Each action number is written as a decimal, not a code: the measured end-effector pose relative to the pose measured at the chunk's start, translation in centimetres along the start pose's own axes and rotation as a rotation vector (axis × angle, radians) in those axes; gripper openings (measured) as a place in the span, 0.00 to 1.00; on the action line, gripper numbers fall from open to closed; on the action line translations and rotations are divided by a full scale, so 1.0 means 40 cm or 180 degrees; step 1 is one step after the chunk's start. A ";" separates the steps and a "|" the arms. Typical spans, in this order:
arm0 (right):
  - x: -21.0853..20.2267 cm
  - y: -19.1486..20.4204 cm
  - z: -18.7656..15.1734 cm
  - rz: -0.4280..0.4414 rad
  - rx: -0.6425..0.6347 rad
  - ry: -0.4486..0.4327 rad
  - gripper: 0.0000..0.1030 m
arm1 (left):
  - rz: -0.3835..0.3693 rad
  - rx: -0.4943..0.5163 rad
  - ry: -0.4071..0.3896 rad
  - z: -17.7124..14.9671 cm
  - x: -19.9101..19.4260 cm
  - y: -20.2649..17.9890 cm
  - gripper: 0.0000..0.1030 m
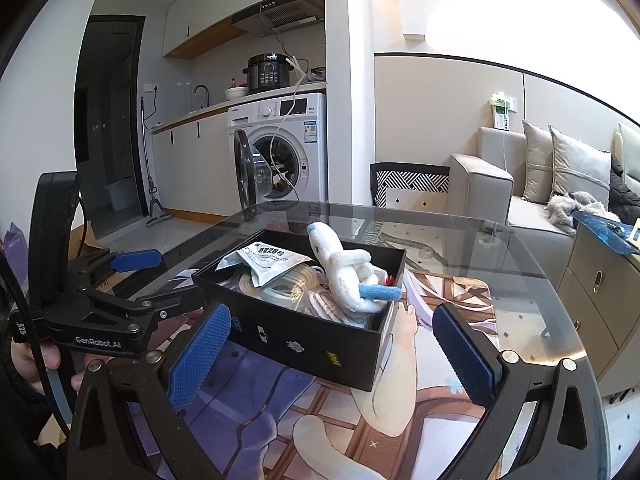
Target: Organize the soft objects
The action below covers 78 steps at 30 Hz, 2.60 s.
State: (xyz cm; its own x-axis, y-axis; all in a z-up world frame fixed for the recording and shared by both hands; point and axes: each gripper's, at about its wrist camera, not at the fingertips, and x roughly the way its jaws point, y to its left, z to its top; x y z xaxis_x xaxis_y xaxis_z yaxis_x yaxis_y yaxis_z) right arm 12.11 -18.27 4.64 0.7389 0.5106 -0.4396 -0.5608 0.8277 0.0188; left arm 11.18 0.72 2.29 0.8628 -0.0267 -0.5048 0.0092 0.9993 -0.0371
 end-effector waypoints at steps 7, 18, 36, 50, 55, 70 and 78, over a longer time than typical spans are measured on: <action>0.005 0.004 -0.006 0.0001 -0.0015 -0.0011 1.00 | 0.0011 -0.0024 -0.0046 -0.004 0.000 0.005 1.00; 0.002 -0.003 -0.008 -0.0039 0.0059 -0.0066 1.00 | 0.0038 -0.0093 -0.0134 -0.008 -0.015 0.013 1.00; -0.012 -0.007 -0.012 -0.0062 0.0042 -0.0099 1.00 | 0.0046 -0.0083 -0.0148 -0.009 -0.018 0.008 1.00; -0.011 -0.007 -0.011 -0.0061 0.0041 -0.0105 1.00 | 0.0045 -0.0089 -0.0148 -0.009 -0.018 0.008 1.00; -0.011 -0.007 -0.011 -0.0062 0.0041 -0.0106 1.00 | 0.0045 -0.0096 -0.0146 -0.010 -0.016 0.009 1.00; -0.012 -0.008 -0.012 -0.0071 0.0043 -0.0107 1.00 | 0.0046 -0.0096 -0.0146 -0.010 -0.016 0.010 1.00; -0.012 -0.007 -0.012 -0.0071 0.0043 -0.0107 1.00 | 0.0044 -0.0097 -0.0153 -0.010 -0.015 0.009 1.00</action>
State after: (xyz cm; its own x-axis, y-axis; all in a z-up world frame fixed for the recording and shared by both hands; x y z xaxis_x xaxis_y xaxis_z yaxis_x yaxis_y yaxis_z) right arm 11.74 -18.87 4.40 0.7634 0.4995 -0.4095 -0.5392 0.8419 0.0215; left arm 10.47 1.09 2.23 0.8860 -0.0108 -0.4635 -0.0177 0.9982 -0.0571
